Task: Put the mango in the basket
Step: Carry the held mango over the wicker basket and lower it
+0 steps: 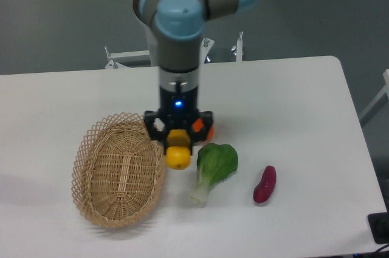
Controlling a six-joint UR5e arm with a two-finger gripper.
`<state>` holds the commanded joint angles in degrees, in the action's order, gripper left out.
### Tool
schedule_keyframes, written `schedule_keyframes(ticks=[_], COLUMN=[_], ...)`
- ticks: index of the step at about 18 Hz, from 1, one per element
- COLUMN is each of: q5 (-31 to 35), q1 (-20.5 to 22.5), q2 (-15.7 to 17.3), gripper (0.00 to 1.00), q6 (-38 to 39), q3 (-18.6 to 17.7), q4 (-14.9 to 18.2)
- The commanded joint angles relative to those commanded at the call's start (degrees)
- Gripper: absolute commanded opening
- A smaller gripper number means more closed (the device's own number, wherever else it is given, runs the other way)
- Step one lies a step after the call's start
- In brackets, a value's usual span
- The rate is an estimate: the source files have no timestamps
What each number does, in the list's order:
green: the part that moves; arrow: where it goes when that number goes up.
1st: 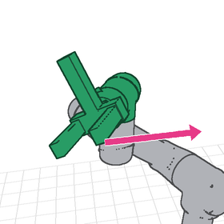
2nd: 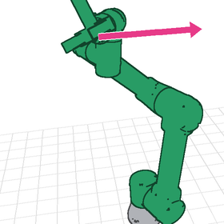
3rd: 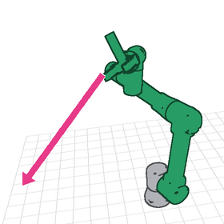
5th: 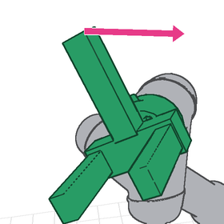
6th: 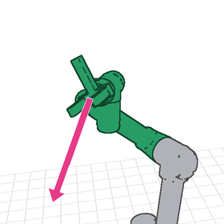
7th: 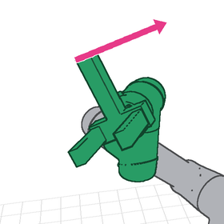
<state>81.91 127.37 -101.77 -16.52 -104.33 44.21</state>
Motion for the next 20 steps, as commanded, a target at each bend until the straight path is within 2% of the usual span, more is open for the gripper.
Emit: schedule_keyframes(ticks=[4,10,20], q5=[0.61,7.99,8.79], q1=[-4.92,-12.22,-13.46], q2=[-2.55,-7.38,-9.50], gripper=[0.53,0.53,0.54], q6=[2.63,4.04,3.87], q3=[0.00,-0.53,-0.88], q4=[-0.09,-0.18,-0.35])
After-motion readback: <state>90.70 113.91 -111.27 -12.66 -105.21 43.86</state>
